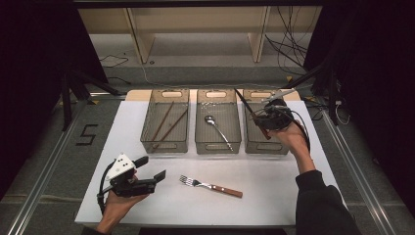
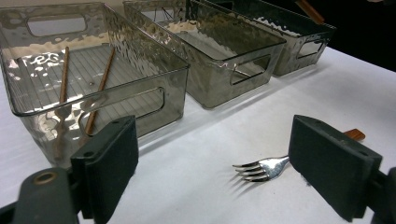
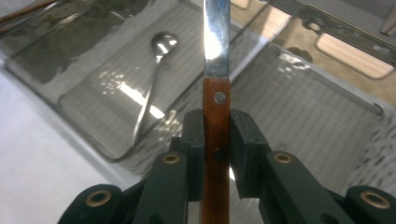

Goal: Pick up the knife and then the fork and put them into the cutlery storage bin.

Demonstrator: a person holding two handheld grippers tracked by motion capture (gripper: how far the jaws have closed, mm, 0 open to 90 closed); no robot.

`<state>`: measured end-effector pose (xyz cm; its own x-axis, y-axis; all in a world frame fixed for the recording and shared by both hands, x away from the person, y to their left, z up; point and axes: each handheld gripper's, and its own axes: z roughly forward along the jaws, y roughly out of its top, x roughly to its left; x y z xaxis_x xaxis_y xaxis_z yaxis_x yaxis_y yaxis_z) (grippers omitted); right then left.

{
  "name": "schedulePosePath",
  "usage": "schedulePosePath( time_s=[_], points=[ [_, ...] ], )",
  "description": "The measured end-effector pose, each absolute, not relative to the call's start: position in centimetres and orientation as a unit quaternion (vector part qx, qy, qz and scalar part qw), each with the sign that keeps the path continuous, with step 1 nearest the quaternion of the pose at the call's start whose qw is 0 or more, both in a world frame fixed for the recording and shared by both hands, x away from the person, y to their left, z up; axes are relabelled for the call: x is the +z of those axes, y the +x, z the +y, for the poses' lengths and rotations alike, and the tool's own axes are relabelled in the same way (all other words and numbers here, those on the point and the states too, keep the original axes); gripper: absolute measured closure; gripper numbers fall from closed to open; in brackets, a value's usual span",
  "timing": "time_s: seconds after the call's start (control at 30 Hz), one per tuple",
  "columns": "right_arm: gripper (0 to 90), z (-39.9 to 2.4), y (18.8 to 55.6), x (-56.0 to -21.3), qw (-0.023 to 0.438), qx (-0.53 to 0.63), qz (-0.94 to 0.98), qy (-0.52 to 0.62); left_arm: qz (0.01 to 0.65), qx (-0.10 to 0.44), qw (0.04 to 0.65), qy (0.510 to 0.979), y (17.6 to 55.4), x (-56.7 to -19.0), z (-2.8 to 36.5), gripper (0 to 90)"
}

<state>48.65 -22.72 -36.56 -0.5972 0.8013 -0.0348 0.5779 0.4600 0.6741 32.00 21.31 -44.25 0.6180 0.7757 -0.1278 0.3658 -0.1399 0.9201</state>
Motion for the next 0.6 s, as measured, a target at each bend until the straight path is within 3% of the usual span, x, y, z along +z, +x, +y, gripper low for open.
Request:
schedulePosePath(
  time_s=[0.6],
  points=[
    [77.3, -24.7, 50.9, -38.3, 0.173, 0.288, 0.800, 0.497, 0.391, 0.195, 0.526, 0.730, 32.0, -44.2, 21.3, 15.8]
  ],
)
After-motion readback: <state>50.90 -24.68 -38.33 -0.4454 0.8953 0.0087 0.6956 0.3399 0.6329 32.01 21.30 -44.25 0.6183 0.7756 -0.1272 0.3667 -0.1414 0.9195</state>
